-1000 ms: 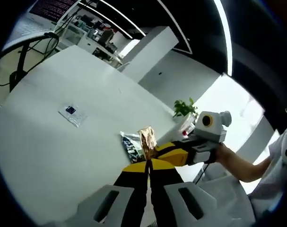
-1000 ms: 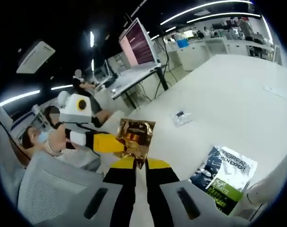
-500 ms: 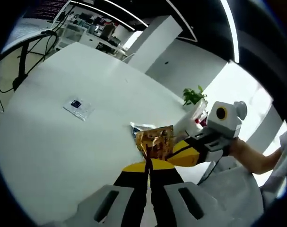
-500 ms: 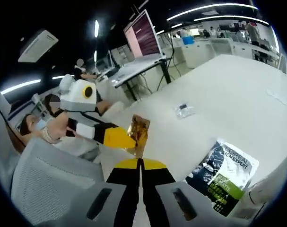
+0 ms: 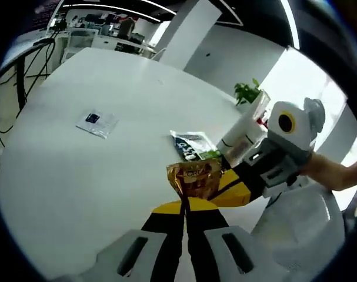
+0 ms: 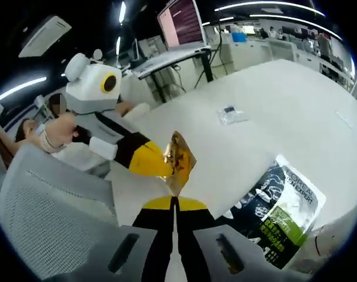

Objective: Arrange the skincare products in the storage area until every visible bottle or jar stands upright without overlapping.

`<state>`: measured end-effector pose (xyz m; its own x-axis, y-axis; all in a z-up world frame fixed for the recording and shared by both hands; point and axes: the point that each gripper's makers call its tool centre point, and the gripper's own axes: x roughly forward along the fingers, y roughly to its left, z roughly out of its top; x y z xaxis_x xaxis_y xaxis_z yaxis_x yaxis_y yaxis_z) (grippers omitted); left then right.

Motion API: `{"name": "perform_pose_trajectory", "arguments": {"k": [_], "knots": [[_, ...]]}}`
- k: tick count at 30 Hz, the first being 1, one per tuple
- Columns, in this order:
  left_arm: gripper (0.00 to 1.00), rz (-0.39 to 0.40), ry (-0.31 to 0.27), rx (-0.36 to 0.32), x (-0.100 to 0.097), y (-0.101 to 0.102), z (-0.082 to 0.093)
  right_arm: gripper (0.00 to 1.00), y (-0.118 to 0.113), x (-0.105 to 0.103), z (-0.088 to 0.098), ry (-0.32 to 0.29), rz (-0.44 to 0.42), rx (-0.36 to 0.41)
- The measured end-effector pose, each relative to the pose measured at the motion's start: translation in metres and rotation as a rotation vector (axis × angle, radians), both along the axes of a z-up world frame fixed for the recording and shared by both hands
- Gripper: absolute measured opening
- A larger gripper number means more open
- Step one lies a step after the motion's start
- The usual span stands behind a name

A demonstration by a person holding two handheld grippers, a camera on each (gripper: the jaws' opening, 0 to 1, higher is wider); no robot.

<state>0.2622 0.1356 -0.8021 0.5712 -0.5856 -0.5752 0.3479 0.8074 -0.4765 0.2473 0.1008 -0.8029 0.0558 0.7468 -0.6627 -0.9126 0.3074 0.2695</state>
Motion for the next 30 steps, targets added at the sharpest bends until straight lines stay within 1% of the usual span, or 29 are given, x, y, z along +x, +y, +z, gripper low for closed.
{"name": "perform_pose_trajectory", "arguments": {"k": [4,8,10,13,14,16,18,21,25,28,30], "knots": [[0.0,-0.027,0.013,0.038,-0.003,-0.003,-0.008,0.01,-0.001,-0.003,-0.01,-0.005,0.019,-0.031],[0.0,-0.037,0.027,0.056,-0.003,-0.002,-0.015,0.02,0.0,-0.006,-0.016,-0.006,0.028,-0.051],[0.0,-0.037,0.031,0.062,-0.003,0.0,-0.017,0.03,0.0,-0.005,-0.017,-0.017,0.026,-0.059],[0.0,-0.032,0.045,0.05,-0.002,0.0,-0.019,0.03,-0.001,-0.004,-0.02,-0.057,0.055,-0.083],[0.0,-0.035,0.049,0.052,-0.003,0.0,-0.02,0.04,-0.002,-0.007,-0.02,-0.066,0.063,-0.095],[0.0,-0.046,0.053,0.081,-0.004,0.001,-0.025,0.05,-0.005,-0.008,-0.021,-0.079,0.065,-0.107],[0.0,-0.041,0.06,0.054,-0.004,0.0,-0.024,0.08,-0.006,-0.004,-0.019,-0.089,0.054,-0.107],[0.0,-0.046,0.055,0.067,-0.004,0.0,-0.024,0.1,-0.008,0.001,-0.016,-0.098,0.033,-0.098],[0.0,-0.06,0.058,0.077,-0.005,-0.001,-0.025,0.1,-0.01,0.009,-0.007,-0.173,0.029,-0.101],[0.0,-0.094,0.061,0.096,-0.007,-0.005,-0.027,0.12,-0.011,0.017,-0.001,-0.241,0.023,-0.099],[0.0,-0.116,0.07,0.105,-0.008,-0.008,-0.029,0.13,-0.011,0.02,-0.001,-0.279,0.034,-0.116]]}}
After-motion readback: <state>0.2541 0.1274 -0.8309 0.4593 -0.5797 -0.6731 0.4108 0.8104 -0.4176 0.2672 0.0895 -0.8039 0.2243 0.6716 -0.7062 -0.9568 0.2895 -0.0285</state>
